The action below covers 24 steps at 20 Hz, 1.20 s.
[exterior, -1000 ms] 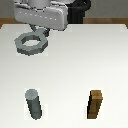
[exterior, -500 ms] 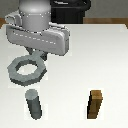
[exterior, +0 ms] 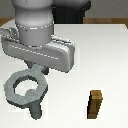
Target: Put the loop with the handle onto the peg.
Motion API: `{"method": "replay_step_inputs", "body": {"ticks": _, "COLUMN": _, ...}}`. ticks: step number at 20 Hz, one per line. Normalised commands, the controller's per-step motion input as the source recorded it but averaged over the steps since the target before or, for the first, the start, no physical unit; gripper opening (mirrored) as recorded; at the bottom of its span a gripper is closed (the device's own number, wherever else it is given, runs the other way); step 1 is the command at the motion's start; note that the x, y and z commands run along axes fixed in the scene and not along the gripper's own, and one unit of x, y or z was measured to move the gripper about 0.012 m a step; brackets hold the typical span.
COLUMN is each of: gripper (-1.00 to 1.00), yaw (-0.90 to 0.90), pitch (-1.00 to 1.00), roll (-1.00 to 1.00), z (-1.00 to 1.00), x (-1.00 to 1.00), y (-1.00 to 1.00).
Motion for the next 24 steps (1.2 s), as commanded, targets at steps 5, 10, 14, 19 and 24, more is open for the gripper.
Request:
{"method": "replay_step_inputs", "body": {"ticks": 5, "gripper": -1.0, "yaw": 0.0, "pitch": 0.0, "roll": 0.0, "z": -0.2, "x": -0.2, "y": 0.0}}
{"method": "replay_step_inputs", "body": {"ticks": 10, "gripper": -1.0, "yaw": 0.0, "pitch": 0.0, "roll": 0.0, "z": -0.4, "x": -0.2, "y": 0.2}}
{"method": "replay_step_inputs", "body": {"ticks": 14, "gripper": -1.0, "yaw": 0.0, "pitch": 0.0, "roll": 0.0, "z": -0.75, "x": 0.0, "y": 0.0}}
{"method": "replay_step_inputs", "body": {"ticks": 19, "gripper": -1.0, "yaw": 0.0, "pitch": 0.0, "roll": 0.0, "z": -0.4, "x": -0.4, "y": -0.2}}
{"method": "replay_step_inputs", "body": {"ticks": 24, "gripper": -1.0, "yaw": 0.0, "pitch": 0.0, "roll": 0.0, "z": -0.6, "x": -0.2, "y": 0.0}}
